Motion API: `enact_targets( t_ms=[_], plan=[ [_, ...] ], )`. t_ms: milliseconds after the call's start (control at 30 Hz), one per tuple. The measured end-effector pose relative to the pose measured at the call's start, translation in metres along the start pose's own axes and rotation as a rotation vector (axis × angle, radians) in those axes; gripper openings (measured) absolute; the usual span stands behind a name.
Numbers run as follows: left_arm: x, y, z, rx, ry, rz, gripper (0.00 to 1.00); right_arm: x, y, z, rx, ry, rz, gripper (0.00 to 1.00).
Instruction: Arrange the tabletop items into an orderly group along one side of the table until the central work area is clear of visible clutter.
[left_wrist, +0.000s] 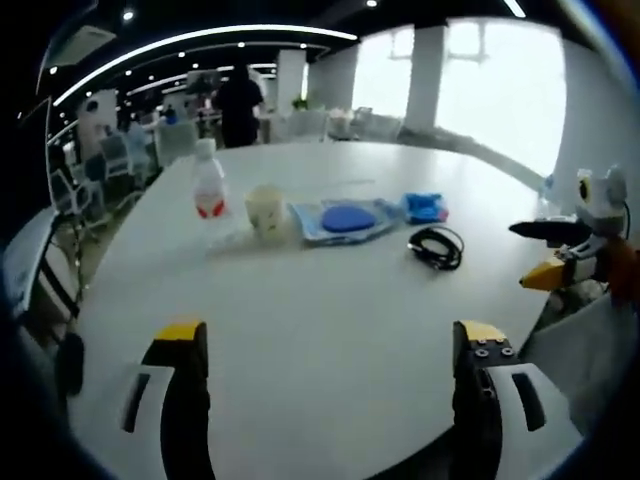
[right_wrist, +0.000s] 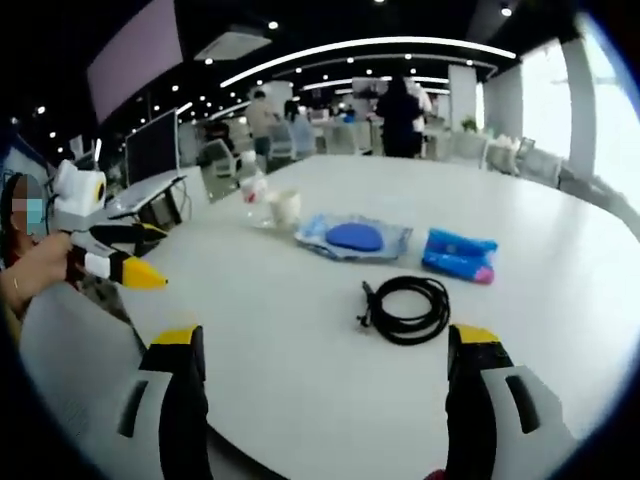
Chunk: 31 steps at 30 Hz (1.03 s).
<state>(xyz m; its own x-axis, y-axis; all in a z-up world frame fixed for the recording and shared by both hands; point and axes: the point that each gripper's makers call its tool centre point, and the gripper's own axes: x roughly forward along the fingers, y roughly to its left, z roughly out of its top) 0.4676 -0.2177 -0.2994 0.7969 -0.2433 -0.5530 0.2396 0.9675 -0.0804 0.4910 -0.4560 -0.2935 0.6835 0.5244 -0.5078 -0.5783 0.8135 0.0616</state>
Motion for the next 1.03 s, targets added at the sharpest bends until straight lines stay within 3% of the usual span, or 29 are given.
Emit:
enact_targets(
  t_ms=[1033],
  plan=[
    [-0.003, 0.006, -0.006, -0.036, 0.017, 0.017, 0.99, -0.001, -0.009, -0.015, 0.024, 0.069, -0.042, 0.99]
  ],
)
